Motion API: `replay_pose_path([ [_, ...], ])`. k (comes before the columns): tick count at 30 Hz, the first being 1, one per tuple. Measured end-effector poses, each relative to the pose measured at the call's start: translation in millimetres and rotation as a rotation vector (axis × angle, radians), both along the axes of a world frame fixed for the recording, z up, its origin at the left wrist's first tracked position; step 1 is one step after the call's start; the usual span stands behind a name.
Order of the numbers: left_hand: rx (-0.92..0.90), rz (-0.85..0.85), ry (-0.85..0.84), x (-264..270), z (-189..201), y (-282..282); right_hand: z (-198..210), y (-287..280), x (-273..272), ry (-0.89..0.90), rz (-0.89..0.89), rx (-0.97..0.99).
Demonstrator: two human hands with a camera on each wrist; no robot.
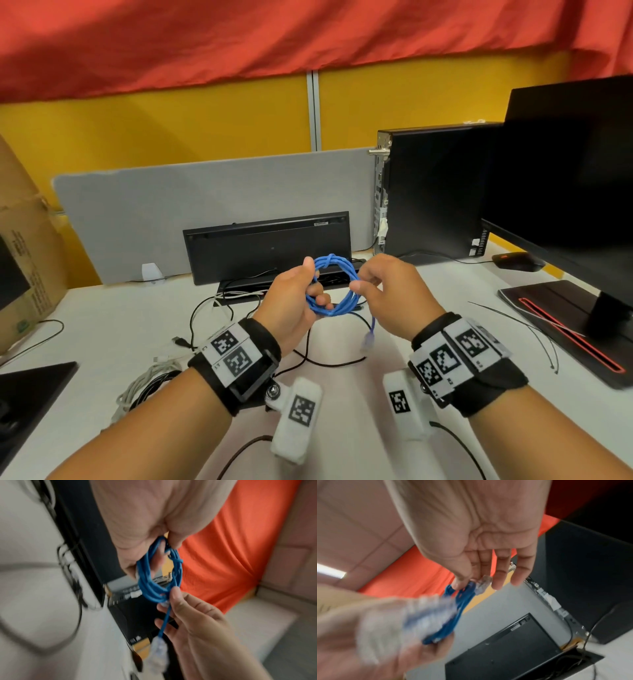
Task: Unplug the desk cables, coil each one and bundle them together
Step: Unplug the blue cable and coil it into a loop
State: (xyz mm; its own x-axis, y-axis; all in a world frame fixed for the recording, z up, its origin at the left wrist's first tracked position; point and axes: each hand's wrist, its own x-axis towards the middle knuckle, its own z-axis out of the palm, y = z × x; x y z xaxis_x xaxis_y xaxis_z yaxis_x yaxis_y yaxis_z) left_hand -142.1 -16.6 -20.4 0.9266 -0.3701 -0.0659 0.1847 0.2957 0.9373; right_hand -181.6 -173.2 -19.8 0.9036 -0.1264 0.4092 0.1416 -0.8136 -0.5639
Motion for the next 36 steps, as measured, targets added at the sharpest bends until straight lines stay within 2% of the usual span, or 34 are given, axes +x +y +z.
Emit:
replay_pose_path([
  [2,0.286,0.033,-0.115,2.4,2.6,1.0,-2.8,-0.2,0.5,0.004,-0.002,-0.088],
  [4,0.452,0.049,-0.182,5.6,2.0,4.3,-4.7,-1.6,1.2,-0.016,-0.015,-0.179],
  [9,0.4,-0.033,-0.207,3.9,2.3,6.8,-1.7,-1.9,2.2,-0.202,-0.056,-0.299],
  [13,0.405,-0.02,-0.246,2.0,8.5,-1.4,-3.3,-1.2,6.7,-0.249,-0.033,-0.138],
  [18,0.451,0.058,-0.393,5.6,6.1,-4.1,-10.9,2.3,3.1,-0.322,-0.155,0.004],
  [21,0.42,0.129,-0.379,10.9,1.4,-1.2,-15.0,0.5,0.3,-0.277,-0.188,-0.006],
  [24,0.397,0.149,-0.338,14.0,-2.2,0.6,-15.2,2.3,1.1,-0.091,-0.138,0.0],
  [27,0.51,0.173,-0.38,17.1,-7.6,0.5,-13.2,6.7,-1.1,-0.041,-0.118,-0.049],
  [32,0.818,0.197,-0.614,20.9,-12.8,6.0,-2.9,6.7,-9.5,-0.227,-0.129,-0.284],
  [36,0.889,0.086,-0.7,18.9,-14.3,8.9,2.1,3.9,-8.2,-0.314,-0.141,-0.419],
])
